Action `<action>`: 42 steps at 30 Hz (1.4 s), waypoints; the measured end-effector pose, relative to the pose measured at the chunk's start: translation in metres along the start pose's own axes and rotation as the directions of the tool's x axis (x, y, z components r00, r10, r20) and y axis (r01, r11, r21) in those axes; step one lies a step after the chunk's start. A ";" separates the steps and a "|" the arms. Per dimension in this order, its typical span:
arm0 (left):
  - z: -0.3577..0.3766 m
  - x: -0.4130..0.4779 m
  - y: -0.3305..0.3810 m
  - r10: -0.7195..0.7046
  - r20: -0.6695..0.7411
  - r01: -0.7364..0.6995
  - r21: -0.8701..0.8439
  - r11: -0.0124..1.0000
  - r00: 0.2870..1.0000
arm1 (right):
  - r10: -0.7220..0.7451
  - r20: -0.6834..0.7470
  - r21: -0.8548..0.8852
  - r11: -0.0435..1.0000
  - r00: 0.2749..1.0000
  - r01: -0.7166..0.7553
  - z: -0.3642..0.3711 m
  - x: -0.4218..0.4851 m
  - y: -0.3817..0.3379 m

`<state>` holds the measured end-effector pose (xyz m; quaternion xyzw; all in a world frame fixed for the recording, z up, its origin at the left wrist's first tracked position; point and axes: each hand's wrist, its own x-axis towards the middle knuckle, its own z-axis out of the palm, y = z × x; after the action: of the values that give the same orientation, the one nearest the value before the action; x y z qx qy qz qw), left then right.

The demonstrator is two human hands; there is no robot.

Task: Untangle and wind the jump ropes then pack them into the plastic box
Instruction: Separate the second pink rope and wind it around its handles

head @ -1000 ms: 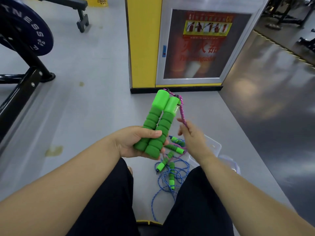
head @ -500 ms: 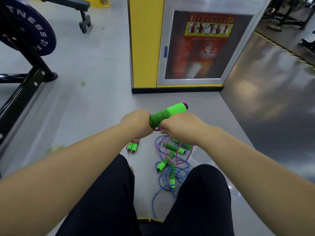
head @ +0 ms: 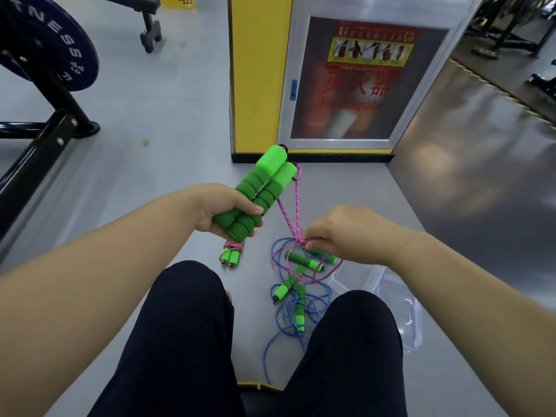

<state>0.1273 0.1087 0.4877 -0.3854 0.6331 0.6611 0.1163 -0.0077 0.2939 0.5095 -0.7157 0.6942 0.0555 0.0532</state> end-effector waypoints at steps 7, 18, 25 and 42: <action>0.011 0.007 -0.007 0.113 -0.153 -0.061 0.312 0.948 0.982 | -0.038 0.046 0.027 0.999 0.998 0.037 0.010 0.004 -0.012; 0.055 -0.005 -0.006 0.489 0.037 0.033 0.991 -0.132 0.871 | 0.011 -0.110 0.056 0.998 0.994 -0.005 -0.019 0.020 0.010; 0.048 -0.015 0.003 0.408 0.281 -0.193 0.950 -0.244 0.869 | 0.131 0.016 0.489 0.864 0.991 -0.122 -0.013 0.007 0.025; 0.042 -0.026 0.005 0.351 0.396 -0.505 0.408 0.761 0.849 | 0.348 0.015 0.768 0.596 0.937 -0.234 0.071 -0.019 0.004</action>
<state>0.1264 0.1554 0.5047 -0.0821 0.8283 0.5339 0.1488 -0.0129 0.3230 0.4427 -0.5056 0.7622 -0.2812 0.2904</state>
